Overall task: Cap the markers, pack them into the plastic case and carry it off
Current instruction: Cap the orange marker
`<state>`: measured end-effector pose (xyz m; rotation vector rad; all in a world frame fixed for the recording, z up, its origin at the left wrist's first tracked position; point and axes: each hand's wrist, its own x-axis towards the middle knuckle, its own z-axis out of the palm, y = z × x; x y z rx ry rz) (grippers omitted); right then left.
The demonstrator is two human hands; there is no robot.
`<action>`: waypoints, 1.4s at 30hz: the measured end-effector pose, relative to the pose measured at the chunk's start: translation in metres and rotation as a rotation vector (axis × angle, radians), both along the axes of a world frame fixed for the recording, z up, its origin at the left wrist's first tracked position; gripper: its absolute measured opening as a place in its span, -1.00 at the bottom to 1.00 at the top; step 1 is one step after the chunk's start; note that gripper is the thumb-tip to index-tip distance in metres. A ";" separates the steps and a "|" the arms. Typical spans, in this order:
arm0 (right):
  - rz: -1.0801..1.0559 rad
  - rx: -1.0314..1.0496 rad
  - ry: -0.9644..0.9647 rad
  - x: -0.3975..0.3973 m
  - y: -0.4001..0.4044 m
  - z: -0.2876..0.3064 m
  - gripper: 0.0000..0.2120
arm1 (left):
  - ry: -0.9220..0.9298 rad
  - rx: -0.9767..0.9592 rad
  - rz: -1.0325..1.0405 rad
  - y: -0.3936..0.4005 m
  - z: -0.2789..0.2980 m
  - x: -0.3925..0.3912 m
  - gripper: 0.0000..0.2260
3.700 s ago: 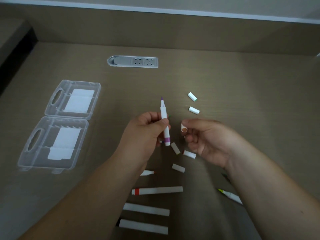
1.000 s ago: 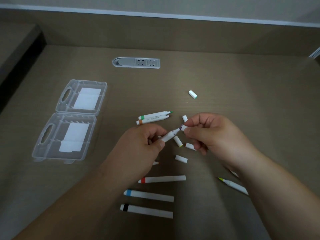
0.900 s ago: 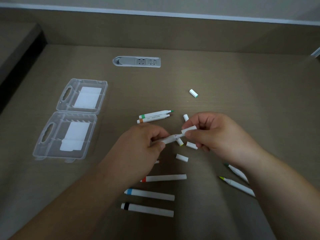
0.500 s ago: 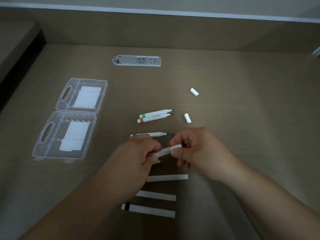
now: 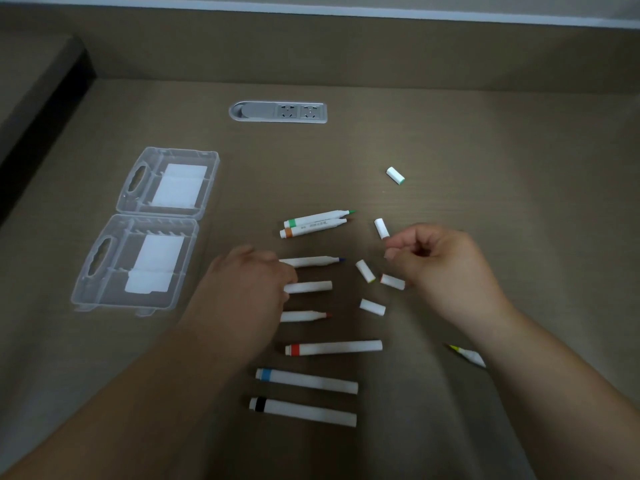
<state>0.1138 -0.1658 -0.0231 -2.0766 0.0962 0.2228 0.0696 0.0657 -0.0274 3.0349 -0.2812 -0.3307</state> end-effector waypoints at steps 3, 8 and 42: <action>-0.058 -0.024 -0.036 -0.001 -0.007 -0.002 -0.86 | 0.010 0.013 0.007 -0.006 -0.004 -0.002 -0.74; -0.028 -0.071 -0.047 -0.002 -0.016 -0.007 -0.85 | 0.003 -0.071 0.005 -0.010 -0.001 -0.007 -0.79; 0.292 0.040 -0.134 -0.041 0.001 -0.014 -0.80 | 0.203 -1.174 0.706 -0.051 0.022 0.009 -0.95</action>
